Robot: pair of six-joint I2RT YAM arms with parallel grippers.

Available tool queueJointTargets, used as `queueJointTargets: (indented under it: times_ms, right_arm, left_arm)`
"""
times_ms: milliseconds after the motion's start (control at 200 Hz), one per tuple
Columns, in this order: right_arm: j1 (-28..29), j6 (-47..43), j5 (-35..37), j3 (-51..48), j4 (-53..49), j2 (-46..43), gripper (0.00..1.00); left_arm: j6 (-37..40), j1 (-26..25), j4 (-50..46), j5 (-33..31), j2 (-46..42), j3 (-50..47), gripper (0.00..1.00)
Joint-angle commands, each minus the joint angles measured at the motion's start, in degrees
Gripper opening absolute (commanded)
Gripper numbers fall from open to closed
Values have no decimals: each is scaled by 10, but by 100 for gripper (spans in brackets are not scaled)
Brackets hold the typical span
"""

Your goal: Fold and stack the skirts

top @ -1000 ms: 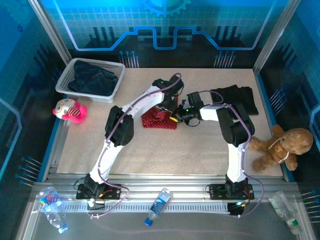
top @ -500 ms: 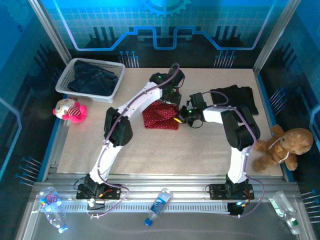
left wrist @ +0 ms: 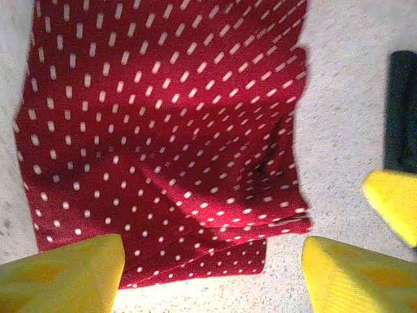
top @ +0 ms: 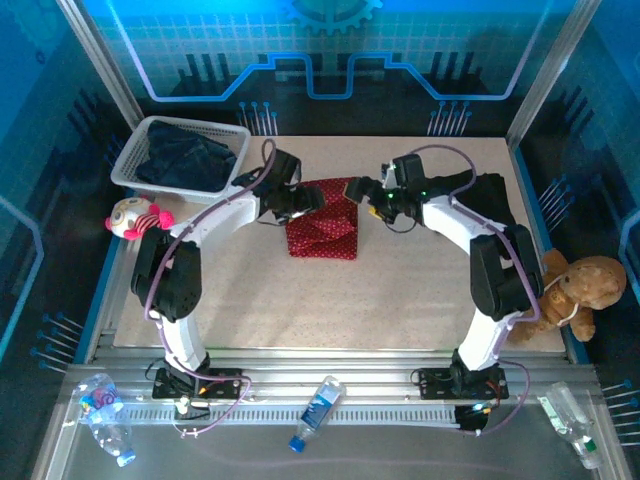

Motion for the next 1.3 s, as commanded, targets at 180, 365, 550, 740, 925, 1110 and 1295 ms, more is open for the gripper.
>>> queueJointTargets:
  times_ms: [180,365,550,740,925,1110,1295]
  right_arm:
    - [15,29,-144,154,5,139,100]
    - [24,85,-174,206,38,199,100]
    - [9,106,-96,224,37,256,100]
    - [-20,95,-84,241,19,283,100]
    - [-14,10,-85,197,-48,185,100]
    - [4,24,-85,83,-57,75,100]
    - [30,72,-72,8,-2,32,100]
  left_arm:
    - [-109,-6,202,69,16,-57,72]
    - [-125,-6,233,61,53,-77,72]
    - [-106,-7,241,36,70,-134,72]
    - [5,-4,293,73,7,-241,71]
    - [48,1,283,122,-71,-248,75]
    - [-42,2,362,127,-86,-240,88]
    - [-122,29,331,28,-57,-193,99]
